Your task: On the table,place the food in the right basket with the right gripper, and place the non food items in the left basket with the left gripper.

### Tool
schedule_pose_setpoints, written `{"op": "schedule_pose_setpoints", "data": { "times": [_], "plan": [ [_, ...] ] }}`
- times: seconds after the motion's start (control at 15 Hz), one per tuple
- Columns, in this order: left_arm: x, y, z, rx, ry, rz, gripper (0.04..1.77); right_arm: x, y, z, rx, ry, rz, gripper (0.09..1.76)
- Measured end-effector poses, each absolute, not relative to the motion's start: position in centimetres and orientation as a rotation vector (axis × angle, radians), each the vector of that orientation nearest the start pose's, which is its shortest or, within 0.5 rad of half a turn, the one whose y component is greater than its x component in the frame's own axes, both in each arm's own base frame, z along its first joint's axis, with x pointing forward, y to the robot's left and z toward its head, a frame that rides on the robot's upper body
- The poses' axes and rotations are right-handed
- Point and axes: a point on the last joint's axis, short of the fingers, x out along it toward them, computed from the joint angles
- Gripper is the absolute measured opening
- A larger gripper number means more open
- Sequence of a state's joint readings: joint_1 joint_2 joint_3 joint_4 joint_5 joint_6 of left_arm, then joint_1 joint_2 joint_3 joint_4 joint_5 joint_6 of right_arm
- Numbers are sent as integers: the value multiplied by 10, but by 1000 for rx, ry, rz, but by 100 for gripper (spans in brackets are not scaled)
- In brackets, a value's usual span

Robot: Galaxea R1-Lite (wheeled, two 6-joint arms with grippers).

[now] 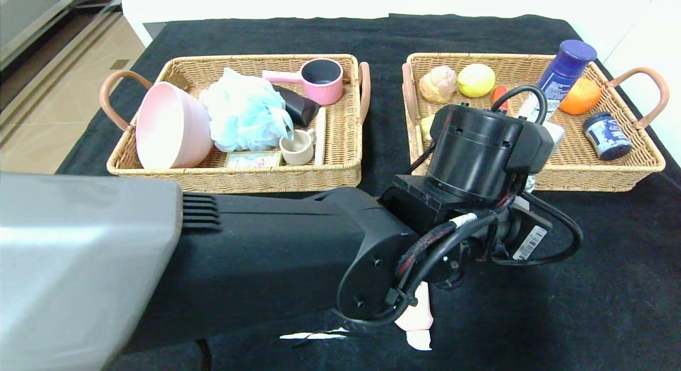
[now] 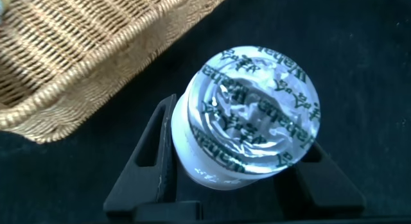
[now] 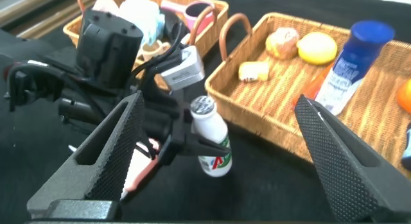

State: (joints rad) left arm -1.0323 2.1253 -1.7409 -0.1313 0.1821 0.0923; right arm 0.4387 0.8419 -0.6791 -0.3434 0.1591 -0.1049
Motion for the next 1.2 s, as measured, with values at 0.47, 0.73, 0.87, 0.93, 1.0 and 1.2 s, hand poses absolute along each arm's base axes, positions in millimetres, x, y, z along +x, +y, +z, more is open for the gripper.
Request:
{"op": "schedule_pose_setpoints", "data": {
  "times": [0.47, 0.73, 0.87, 0.93, 1.0, 1.2],
  "plan": [
    [237, -384, 231, 242, 176, -837, 87, 77, 41, 285, -80, -190, 596, 171],
    [237, -384, 229, 251, 182, -839, 116, 77, 41, 285, -80, -190, 597, 171],
    [236, -383, 230, 255, 188, -838, 129, 77, 41, 285, -80, -192, 598, 171],
    [236, -383, 231, 256, 186, -833, 134, 76, 41, 286, -80, -195, 599, 171],
    [234, -383, 232, 256, 184, -821, 138, 76, 41, 286, -79, -198, 602, 171],
    [229, -380, 236, 260, 182, -818, 149, 72, 39, 287, -78, -215, 606, 171]
  ]
}}
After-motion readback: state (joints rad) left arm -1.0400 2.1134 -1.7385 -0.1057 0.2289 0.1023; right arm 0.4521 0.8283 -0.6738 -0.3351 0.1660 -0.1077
